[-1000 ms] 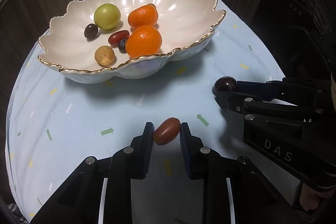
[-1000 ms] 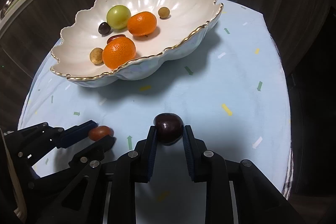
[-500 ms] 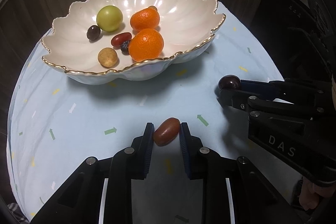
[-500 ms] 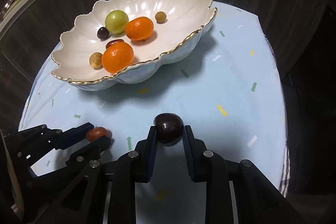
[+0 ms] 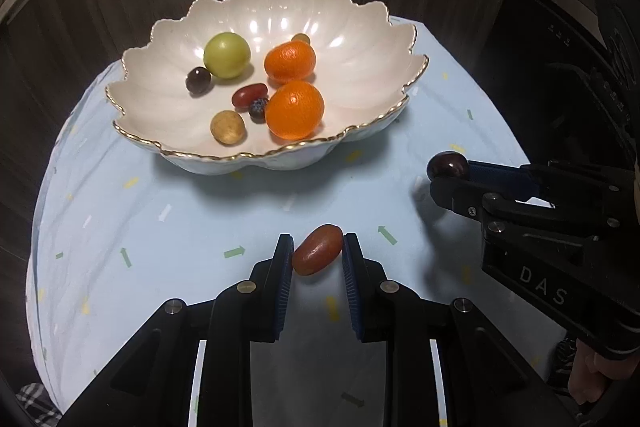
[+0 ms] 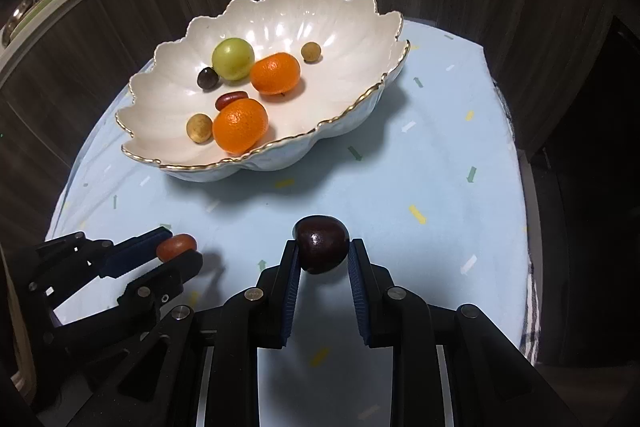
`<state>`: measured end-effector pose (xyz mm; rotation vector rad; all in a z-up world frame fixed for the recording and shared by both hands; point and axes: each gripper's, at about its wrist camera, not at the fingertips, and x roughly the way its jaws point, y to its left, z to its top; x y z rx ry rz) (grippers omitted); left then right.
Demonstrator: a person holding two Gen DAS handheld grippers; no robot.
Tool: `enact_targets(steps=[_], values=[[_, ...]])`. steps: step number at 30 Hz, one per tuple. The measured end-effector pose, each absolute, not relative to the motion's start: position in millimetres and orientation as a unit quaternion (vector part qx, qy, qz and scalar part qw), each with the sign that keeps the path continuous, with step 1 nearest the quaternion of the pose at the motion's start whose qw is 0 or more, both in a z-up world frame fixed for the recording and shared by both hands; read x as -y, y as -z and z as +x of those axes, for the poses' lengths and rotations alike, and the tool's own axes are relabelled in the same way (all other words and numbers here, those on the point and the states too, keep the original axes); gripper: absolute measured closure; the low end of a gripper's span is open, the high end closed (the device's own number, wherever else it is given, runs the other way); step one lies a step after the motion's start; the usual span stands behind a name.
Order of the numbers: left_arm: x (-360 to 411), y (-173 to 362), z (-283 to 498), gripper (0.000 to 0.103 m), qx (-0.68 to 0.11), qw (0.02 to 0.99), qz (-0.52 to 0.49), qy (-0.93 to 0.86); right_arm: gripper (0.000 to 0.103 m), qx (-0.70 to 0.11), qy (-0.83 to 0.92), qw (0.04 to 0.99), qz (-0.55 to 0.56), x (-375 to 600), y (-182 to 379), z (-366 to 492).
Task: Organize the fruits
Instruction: 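Carry the date with the left tool while the right tool carries the cherry over the bowl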
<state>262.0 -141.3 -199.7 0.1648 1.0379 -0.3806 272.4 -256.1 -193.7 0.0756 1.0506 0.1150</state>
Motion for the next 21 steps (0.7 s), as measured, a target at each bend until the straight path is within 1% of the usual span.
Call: enact_targets(steps=[21], values=[[119,152,255,0.078,-0.457,0.871,0.057,0.172,0.077,-0.470,-0.047,0.881,0.038,248,148,254]])
